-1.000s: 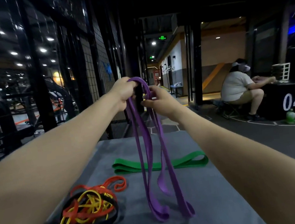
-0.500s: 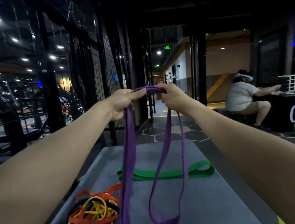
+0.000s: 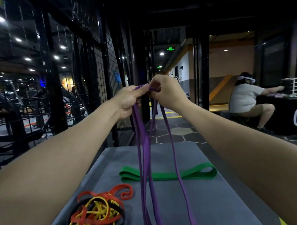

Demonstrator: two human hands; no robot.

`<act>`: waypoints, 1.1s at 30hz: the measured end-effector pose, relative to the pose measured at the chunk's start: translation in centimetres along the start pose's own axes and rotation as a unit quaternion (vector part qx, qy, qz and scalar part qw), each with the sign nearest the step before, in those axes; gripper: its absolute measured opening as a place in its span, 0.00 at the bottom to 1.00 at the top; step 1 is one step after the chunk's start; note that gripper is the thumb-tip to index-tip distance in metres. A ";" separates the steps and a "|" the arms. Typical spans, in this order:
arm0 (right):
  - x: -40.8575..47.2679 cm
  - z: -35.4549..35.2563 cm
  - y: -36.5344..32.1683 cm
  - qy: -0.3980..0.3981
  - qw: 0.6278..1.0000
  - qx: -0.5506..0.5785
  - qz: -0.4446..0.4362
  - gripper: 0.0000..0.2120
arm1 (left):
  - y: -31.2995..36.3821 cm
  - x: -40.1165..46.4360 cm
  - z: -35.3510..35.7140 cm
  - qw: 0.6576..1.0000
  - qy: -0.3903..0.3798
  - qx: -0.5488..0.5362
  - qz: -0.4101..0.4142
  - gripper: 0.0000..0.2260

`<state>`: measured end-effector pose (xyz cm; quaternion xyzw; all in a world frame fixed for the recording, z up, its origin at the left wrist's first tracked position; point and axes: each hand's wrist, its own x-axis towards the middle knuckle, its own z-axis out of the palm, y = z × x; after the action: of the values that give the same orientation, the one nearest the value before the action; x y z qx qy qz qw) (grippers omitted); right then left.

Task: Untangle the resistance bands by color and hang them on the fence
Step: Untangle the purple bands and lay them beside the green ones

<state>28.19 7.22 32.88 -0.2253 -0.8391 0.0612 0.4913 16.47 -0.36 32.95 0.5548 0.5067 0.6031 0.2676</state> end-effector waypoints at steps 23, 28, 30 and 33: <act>1.3 0.6 0.0 0.074 0.993 -0.088 -0.030 0.09 | -2.9 0.4 0.4 1.000 0.007 -0.020 0.015 0.01; 1.2 0.8 0.6 0.099 0.992 -0.073 -0.003 0.08 | -2.9 1.0 0.7 0.999 0.026 -0.010 0.025 0.14; 1.1 0.7 0.7 0.095 0.993 -0.076 -0.004 0.08 | -2.9 1.1 0.7 0.999 0.032 -0.003 0.021 0.16; 1.2 0.6 0.6 0.063 0.994 -0.091 -0.017 0.09 | -3.0 1.2 1.3 0.998 0.051 0.002 0.033 0.15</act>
<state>27.33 8.36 33.33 -0.2586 -0.8122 -0.0385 0.5216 16.69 2.13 30.47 0.5400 0.5025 0.6382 0.2203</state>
